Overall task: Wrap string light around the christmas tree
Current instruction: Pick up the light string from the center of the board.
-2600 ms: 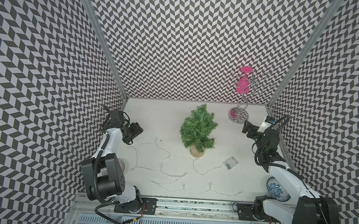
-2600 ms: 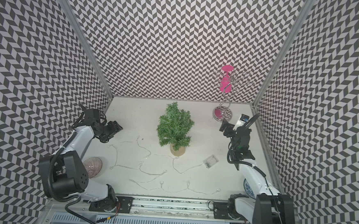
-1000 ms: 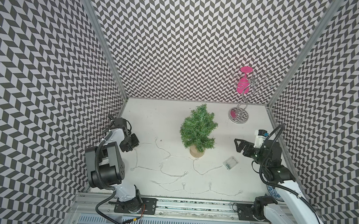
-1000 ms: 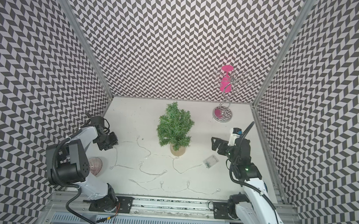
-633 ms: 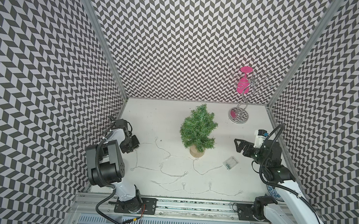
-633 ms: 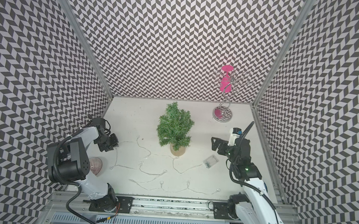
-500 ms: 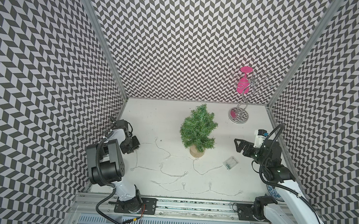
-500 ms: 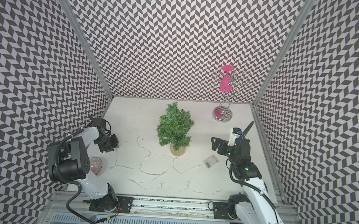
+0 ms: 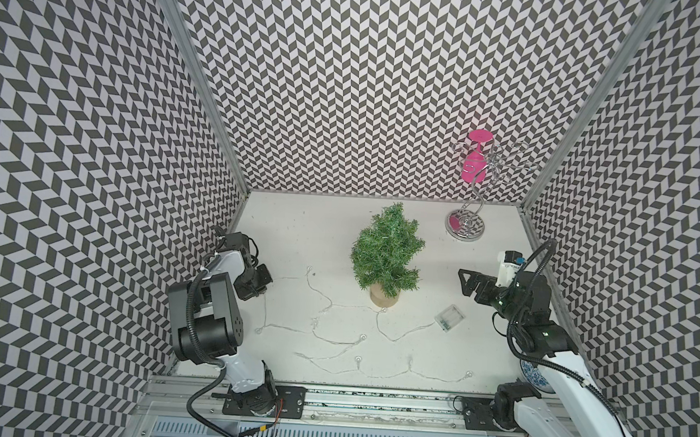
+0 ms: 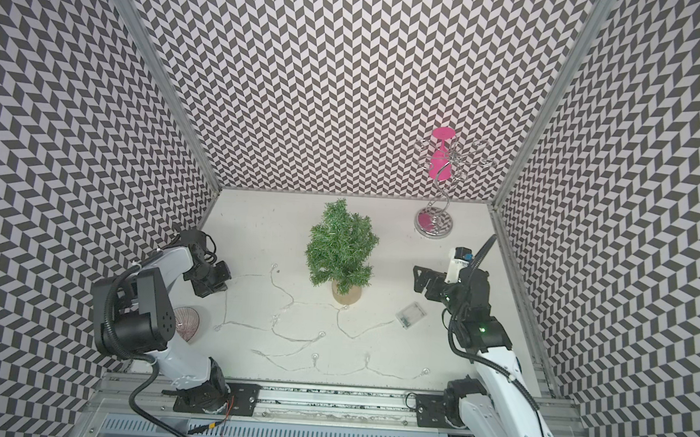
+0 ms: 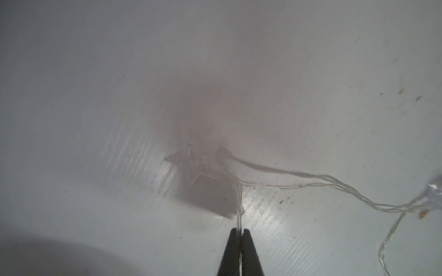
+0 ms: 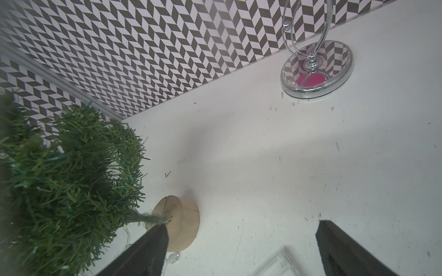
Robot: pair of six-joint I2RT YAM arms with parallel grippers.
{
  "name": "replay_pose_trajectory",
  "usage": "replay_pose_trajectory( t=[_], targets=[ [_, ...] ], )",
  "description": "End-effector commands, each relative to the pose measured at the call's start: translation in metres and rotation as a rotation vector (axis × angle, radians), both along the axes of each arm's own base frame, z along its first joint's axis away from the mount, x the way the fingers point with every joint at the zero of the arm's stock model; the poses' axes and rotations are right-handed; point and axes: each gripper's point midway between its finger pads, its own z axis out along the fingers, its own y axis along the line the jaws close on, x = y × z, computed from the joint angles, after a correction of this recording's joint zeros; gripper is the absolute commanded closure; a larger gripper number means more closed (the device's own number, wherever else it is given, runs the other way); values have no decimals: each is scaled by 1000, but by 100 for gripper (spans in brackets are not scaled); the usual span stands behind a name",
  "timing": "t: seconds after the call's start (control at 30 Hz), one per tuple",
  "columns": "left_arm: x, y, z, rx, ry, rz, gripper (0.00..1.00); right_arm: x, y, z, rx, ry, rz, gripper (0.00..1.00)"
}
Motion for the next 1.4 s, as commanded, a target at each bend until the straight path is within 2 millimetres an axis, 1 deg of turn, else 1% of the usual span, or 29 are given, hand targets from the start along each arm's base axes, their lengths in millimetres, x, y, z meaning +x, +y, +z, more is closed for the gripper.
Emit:
replay_pose_trajectory(
  t=[0.0, 0.07, 0.13, 0.17, 0.23, 0.3, 0.4, 0.53, 0.57, 0.63, 0.77, 0.87, 0.97, 1.03, 1.07, 1.13, 1.2, 1.3, 1.37],
  targets=[
    [22, 1, 52, 22, -132, -33, 100, 0, 11, 44, 9, -142, 67, 1],
    [32, 0, 82, 22, -201, -44, 100, -8, 24, 59, 15, -198, 157, 1],
    [38, 0, 105, 23, -255, -45, 100, -18, 33, 74, 14, -254, 215, 0],
    [39, -2, 114, 19, -278, -43, 100, -24, 37, 82, 10, -293, 243, 2],
    [40, -9, 125, -4, -325, -47, 100, -39, 44, 100, -7, -378, 296, 4],
    [38, -16, 129, -31, -358, -57, 100, -57, 50, 116, -26, -469, 352, 5],
    [36, -26, 135, -68, -407, -77, 100, -94, 62, 139, -42, -623, 467, 8],
    [37, -37, 155, -104, -481, -99, 100, -141, 67, 160, -29, -800, 566, 12],
    [38, -40, 159, -120, -499, -104, 100, -150, 68, 164, -21, -821, 591, 14],
    [41, -46, 167, -156, -535, -117, 100, -160, 71, 167, -12, -820, 627, 16],
    [44, -54, 174, -199, -562, -140, 100, -170, 75, 162, -9, -787, 686, 17],
    [44, -58, 181, -216, -595, -150, 100, -170, 81, 158, 47, -764, 725, 19],
    [44, -58, 187, -209, -621, -148, 100, -160, 86, 159, 85, -759, 739, 18],
    [45, -57, 188, -210, -629, -143, 100, -140, 90, 162, 99, -737, 713, 17],
    [46, -58, 188, -215, -631, -141, 100, -134, 94, 165, 96, -731, 721, 17],
    [49, -58, 188, -227, -634, -141, 100, -119, 106, 175, 105, -713, 738, 17],
    [52, -58, 189, -232, -634, -143, 100, -111, 116, 194, 93, -739, 736, 17],
    [57, -58, 194, -241, -641, -149, 100, -114, 133, 218, 82, -785, 776, 17],
    [61, -58, 196, -247, -641, -152, 100, -118, 142, 228, 64, -788, 801, 18]
  ],
)
